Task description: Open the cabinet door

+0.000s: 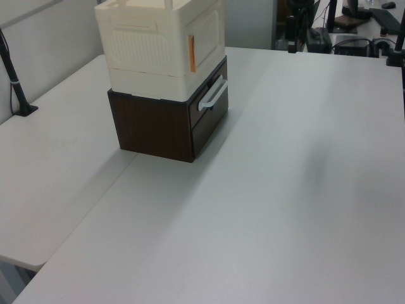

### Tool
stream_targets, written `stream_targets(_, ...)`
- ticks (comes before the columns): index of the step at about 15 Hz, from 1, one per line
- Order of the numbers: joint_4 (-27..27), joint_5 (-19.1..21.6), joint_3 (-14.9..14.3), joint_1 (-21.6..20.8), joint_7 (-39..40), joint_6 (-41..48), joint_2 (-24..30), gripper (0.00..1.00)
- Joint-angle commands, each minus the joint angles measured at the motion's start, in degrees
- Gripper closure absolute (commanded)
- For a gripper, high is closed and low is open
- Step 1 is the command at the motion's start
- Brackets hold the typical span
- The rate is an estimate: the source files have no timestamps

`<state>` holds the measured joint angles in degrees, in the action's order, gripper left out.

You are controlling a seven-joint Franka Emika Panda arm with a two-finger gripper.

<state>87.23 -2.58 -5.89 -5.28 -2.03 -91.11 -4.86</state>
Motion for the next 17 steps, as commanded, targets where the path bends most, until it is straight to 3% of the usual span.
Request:
stream_targets(1,2.1,-0.8,0.7,0.4,-0.7,-2.0,1.2,0.00)
stream_targets(7,0.8,-0.3,0.8,-0.6,-0.7,-5.7,-0.6,0.00)
stream_targets(11,-6.8,-0.2,0.8,-3.1,-0.7,-6.2,-6.2,0.00)
stream_targets(17,-8.5,-1.0,0.7,-6.0,-2.5,-18.9,-7.9,0.00)
